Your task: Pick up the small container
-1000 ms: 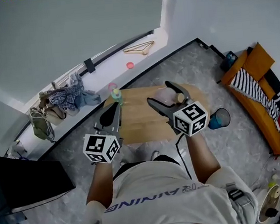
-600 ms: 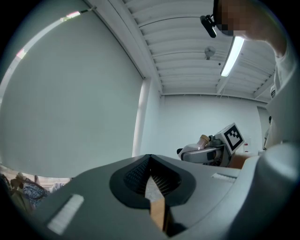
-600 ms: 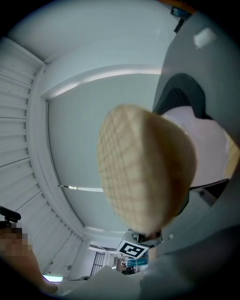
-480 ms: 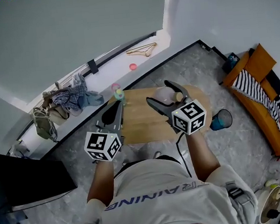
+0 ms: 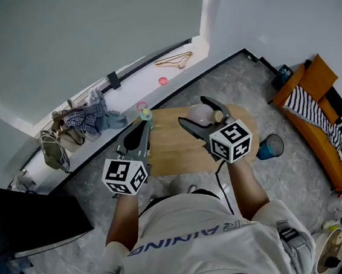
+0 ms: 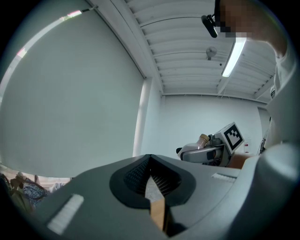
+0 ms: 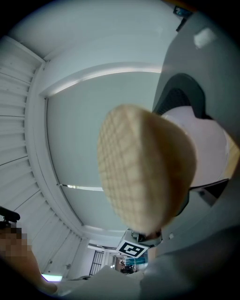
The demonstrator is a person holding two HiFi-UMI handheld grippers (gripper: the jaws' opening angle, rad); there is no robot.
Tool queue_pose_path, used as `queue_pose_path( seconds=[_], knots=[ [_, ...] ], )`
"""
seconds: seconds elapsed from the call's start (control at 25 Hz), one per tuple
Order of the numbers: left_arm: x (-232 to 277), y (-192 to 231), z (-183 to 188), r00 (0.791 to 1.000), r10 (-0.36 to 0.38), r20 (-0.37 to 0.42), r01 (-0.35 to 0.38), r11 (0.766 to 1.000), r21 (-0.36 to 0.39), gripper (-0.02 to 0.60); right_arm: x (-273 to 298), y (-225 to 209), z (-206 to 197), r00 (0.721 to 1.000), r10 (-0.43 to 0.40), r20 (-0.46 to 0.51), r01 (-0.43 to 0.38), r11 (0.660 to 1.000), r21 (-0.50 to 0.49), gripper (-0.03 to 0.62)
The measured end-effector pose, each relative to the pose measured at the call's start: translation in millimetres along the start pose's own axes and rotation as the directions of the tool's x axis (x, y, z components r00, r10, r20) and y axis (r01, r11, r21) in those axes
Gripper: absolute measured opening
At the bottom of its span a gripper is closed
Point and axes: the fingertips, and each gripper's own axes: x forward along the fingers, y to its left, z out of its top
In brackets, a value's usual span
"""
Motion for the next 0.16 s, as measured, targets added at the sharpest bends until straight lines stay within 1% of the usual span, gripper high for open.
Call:
queue_pose_path(
  seconds=[0.16],
  knots=[
    [-0.7,1.8,1.0,1.0,-0.001,-0.001,0.001,1.0,0.0,0.0,0.7,2.1,1.3,1.0,-0.002,-0.004,0.002,1.0,-0.006,0.433]
  ],
)
